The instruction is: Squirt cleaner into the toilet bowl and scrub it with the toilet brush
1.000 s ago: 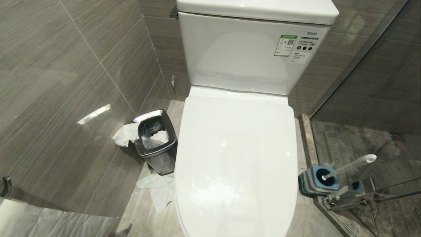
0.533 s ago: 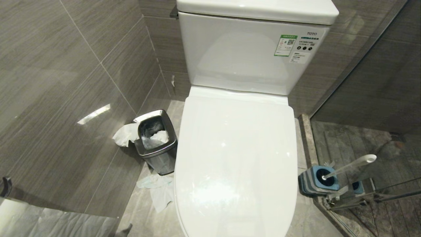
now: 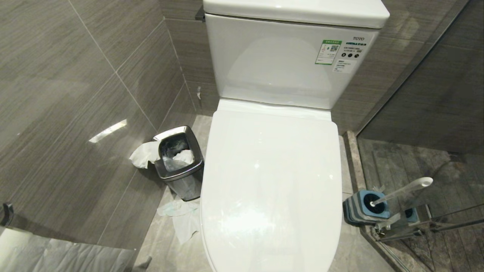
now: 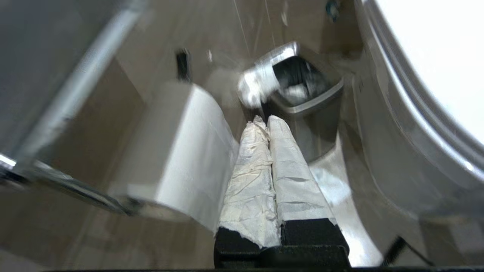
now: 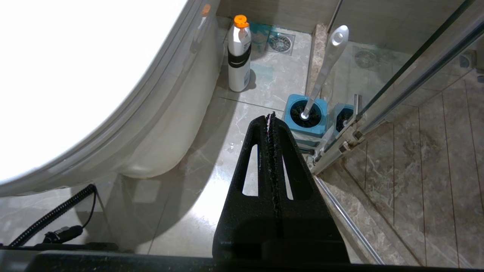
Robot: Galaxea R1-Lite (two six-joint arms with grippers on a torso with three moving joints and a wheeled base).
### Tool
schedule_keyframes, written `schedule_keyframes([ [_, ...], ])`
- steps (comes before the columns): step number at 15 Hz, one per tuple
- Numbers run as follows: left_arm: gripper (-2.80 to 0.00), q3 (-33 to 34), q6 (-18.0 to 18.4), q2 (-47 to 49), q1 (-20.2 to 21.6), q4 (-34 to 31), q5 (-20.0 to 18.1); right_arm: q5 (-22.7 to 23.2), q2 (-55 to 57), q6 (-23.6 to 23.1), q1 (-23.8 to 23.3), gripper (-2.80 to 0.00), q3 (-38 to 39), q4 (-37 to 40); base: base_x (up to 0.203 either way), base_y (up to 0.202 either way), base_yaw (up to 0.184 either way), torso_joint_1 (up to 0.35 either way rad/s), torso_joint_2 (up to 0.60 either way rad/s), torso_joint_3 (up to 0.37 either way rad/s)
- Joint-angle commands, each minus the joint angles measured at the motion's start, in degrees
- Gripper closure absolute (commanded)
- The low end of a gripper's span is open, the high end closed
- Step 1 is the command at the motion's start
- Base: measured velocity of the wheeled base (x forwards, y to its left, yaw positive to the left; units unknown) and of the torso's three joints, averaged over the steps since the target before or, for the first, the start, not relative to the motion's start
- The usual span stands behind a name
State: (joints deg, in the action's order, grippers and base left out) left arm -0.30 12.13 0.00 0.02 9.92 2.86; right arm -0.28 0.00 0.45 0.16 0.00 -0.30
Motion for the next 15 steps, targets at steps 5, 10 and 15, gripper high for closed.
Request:
schedule_keyframes([
  [5, 0.00, 0.5, -1.8, 0.1, 0.0, -7.9, -3.8, 0.0, 0.1, 0.0, 0.0, 0.00, 0.0, 0.0, 0.000, 0.000, 0.000, 0.000, 0.00, 0.000],
  [10, 0.00, 0.5, -5.5, 0.1, 0.0, -10.6, -5.6, 0.0, 0.1, 0.0, 0.0, 0.00, 0.0, 0.0, 0.000, 0.000, 0.000, 0.000, 0.00, 0.000],
  [15, 0.00, 0.5, -10.1, 0.1, 0.0, -10.6, -4.8, 0.0, 0.1, 0.0, 0.1, 0.00, 0.0, 0.0, 0.000, 0.000, 0.000, 0.000, 0.00, 0.000],
])
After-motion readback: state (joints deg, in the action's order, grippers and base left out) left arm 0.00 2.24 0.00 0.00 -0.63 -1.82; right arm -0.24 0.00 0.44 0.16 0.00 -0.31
